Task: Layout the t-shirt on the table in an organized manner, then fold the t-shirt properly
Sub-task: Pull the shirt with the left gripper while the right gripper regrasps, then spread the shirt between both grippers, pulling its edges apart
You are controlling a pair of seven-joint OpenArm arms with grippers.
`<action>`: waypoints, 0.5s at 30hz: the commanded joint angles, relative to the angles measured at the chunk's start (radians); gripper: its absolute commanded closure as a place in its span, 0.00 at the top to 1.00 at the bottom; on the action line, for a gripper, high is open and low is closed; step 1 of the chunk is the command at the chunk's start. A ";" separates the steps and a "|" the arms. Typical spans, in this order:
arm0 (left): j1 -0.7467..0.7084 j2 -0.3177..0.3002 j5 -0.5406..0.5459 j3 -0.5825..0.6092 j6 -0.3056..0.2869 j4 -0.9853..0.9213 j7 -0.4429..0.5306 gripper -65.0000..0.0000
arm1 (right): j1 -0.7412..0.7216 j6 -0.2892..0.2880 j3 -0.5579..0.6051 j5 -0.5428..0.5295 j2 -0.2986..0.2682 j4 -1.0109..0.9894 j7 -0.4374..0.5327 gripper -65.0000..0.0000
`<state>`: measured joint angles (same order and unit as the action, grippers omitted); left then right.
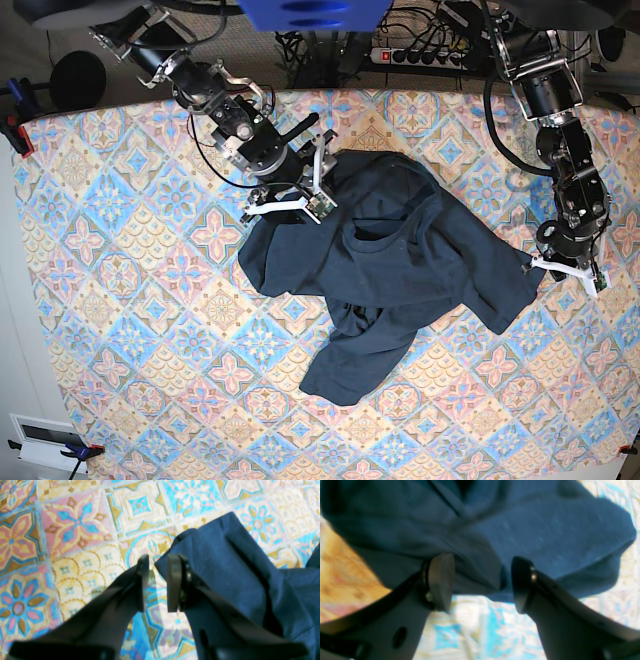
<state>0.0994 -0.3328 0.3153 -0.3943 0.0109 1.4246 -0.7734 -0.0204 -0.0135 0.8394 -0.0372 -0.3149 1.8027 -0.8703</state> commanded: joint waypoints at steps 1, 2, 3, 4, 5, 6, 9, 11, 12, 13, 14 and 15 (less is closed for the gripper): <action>0.012 -0.019 0.002 -0.002 -0.002 0.017 0.024 0.20 | -0.043 0.010 -0.004 0.007 0.003 0.015 0.026 0.54; 0.010 -0.019 0.002 -0.002 -0.002 0.017 0.024 0.20 | -0.052 0.010 -0.004 0.007 0.003 0.007 0.026 0.54; 0.010 -0.019 0.002 -0.002 -0.002 0.017 0.024 0.20 | -0.060 0.010 -0.004 0.007 0.001 -0.004 0.026 0.54; 0.010 -0.019 0.002 -0.002 -0.004 0.017 0.025 0.20 | -0.063 0.010 -0.004 0.007 0.000 -0.016 0.026 0.54; 0.010 -0.019 0.002 -0.002 -0.004 0.017 0.025 0.20 | -0.065 0.010 -0.004 0.007 -0.008 -0.028 0.027 0.54; 0.009 -0.019 0.002 -0.002 -0.004 0.017 0.025 0.20 | -0.066 0.010 -0.002 0.007 -0.011 -0.033 0.027 0.54; 0.009 -0.019 0.002 -0.002 -0.004 0.017 0.025 0.20 | -0.068 0.010 0.028 0.007 -0.017 -0.028 0.026 0.54; 0.010 -0.019 0.002 -0.002 -0.004 0.017 0.025 0.20 | -0.063 0.010 0.060 0.007 -0.031 -0.028 0.027 0.54; 0.012 -0.019 0.002 -0.002 -0.006 0.017 0.025 0.20 | -0.063 0.010 0.079 0.007 -0.033 -0.027 0.027 0.54; 0.012 -0.019 0.002 -0.002 -0.006 0.017 0.024 0.20 | -0.065 0.010 0.097 0.007 -0.034 -0.027 0.027 0.54; 0.012 -0.019 0.002 -0.002 -0.006 0.017 0.024 0.20 | -0.065 0.010 0.110 0.007 -0.034 -0.027 0.027 0.54; 0.012 -0.019 0.002 -0.002 -0.006 0.017 0.024 0.20 | -0.065 0.010 0.119 0.007 -0.034 -0.027 0.027 0.54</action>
<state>0.0940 -0.3332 0.3153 -0.3943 0.0067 1.4246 -0.7700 -0.0689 -0.0105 0.9638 -0.0345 -0.3489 1.7542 -0.8642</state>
